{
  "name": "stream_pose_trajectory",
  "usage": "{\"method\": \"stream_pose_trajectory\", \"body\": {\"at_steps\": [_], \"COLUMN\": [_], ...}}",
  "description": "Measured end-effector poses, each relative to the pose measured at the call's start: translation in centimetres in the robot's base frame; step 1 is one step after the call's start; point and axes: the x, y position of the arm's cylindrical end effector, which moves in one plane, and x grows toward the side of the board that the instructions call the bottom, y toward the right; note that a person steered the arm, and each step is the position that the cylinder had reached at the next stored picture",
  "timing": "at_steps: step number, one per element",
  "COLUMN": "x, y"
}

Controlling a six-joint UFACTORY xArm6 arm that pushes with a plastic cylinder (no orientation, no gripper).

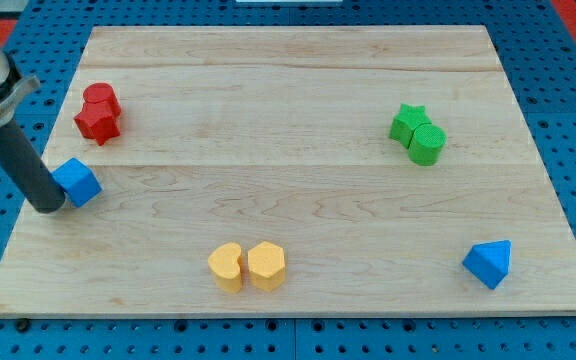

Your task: Move blue cube to the top of blue triangle

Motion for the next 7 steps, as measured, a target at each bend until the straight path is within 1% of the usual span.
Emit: {"method": "stream_pose_trajectory", "body": {"at_steps": [1,2,4,5,6,7], "x": [-0.5,-2.5,-2.7,-1.5,0.4,0.9], "y": [-3.4,-3.0,11.3,17.2,18.1,17.9]}}
